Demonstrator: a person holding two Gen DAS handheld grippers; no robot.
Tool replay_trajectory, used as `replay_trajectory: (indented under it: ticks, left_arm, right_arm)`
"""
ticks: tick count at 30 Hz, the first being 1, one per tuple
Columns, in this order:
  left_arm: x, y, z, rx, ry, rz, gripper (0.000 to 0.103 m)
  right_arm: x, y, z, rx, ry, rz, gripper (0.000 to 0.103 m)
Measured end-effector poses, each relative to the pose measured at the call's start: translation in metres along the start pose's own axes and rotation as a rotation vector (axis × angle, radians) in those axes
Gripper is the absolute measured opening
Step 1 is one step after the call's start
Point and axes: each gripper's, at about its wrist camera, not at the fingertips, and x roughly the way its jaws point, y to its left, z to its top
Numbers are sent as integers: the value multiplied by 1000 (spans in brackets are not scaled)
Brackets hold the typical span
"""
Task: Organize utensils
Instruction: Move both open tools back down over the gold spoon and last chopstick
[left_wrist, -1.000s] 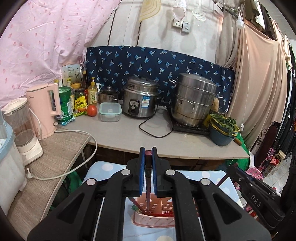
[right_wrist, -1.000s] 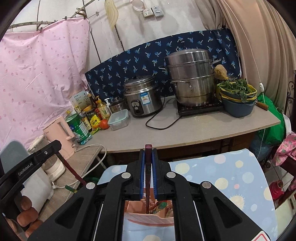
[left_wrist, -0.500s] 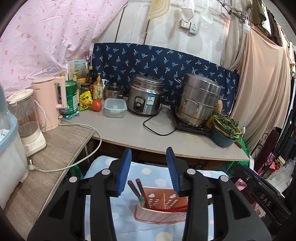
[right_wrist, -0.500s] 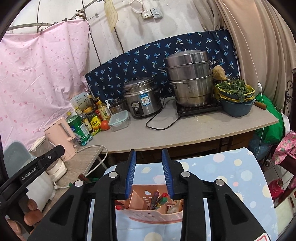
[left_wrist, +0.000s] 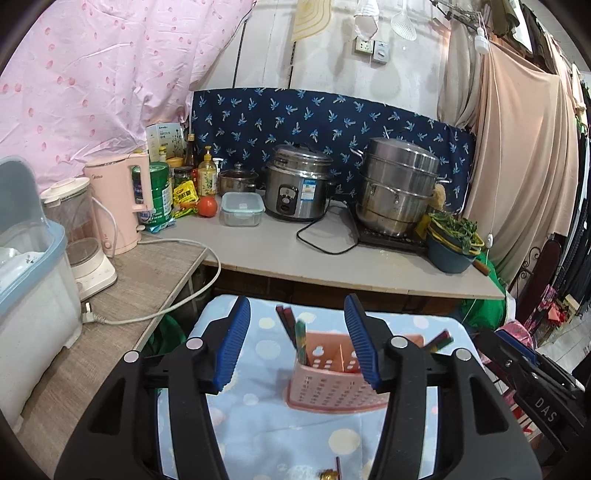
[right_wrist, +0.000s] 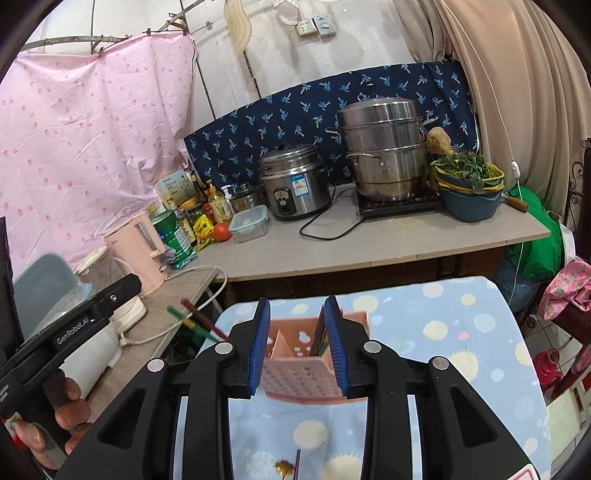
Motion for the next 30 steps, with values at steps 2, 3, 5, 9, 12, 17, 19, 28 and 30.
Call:
replay_trajectory:
  ticks: [2, 3, 5, 9, 12, 17, 19, 28, 30]
  left_arm:
    - [-3, -1, -7, 8, 12, 8, 50]
    - [-5, -2, -11, 14, 19, 13, 51]
    - [-10, -4, -21, 31, 32, 27, 52]
    - [-15, -5, -40, 44, 64, 40, 57]
    - [-17, -3, -54, 44, 95, 47, 57]
    - [-18, -1, -79, 44, 148, 55, 57]
    - [-19, 1, -91, 49, 165, 60, 57]
    - [-21, 13, -146, 68, 261, 94, 63]
    - [-20, 17, -158, 64, 290, 98, 63]
  right_arm:
    - [-8, 1, -10, 1, 5, 7, 31]
    - [-12, 2, -15, 0, 7, 10, 31]
    - [-19, 3, -26, -7, 10, 9, 31]
    - [-29, 6, -49, -32, 28, -6, 32]
    - [-35, 4, -67, -23, 55, 0, 32]
    - [-39, -1, -99, -11, 117, -4, 32]
    - [-39, -3, -114, -9, 148, -8, 32]
    - [-37, -2, -184, -45, 301, -22, 32]
    - [-36, 1, -202, -60, 335, -23, 32]
